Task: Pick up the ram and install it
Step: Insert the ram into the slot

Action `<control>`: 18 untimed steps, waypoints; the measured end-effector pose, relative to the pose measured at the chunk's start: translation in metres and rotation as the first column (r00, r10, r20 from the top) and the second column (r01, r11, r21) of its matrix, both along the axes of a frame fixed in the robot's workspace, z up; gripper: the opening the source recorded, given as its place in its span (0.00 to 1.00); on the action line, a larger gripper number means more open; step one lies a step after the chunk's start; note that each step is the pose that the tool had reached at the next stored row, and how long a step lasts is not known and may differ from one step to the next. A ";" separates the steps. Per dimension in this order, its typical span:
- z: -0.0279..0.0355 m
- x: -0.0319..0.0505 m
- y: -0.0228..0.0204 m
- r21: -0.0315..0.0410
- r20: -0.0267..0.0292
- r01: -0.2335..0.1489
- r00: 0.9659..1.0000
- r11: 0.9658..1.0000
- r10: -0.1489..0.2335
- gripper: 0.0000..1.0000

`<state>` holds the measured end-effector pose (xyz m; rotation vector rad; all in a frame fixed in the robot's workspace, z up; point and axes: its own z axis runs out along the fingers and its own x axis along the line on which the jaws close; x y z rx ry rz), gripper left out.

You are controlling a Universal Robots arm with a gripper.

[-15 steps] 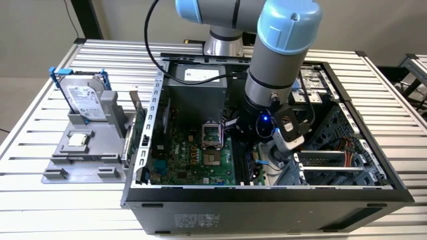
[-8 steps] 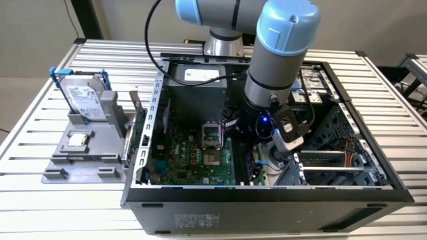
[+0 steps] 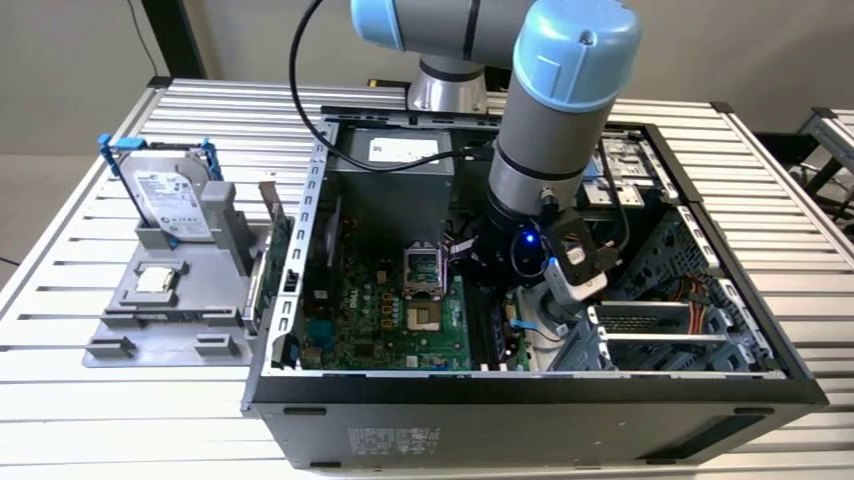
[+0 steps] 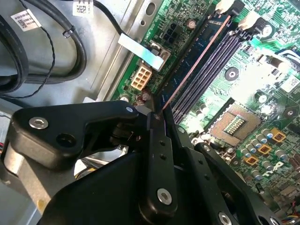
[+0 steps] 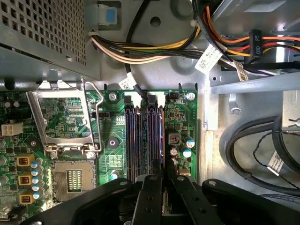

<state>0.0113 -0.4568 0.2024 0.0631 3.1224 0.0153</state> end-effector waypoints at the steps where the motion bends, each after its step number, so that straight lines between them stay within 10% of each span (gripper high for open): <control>1: -0.0016 0.0003 0.0009 0.006 0.001 0.000 1.000 1.000 0.000 0.00; 2: -0.0015 0.0002 0.0007 0.004 0.001 0.000 1.000 1.000 0.000 1.00; 5: 0.0013 0.0000 0.0001 0.002 0.000 0.000 1.000 1.000 0.000 1.00; 15: 0.0463 0.0000 0.0001 0.002 0.000 0.003 1.000 1.000 -0.003 1.00; 18: 0.0485 0.0001 0.0002 0.002 0.000 0.003 1.000 1.000 -0.003 1.00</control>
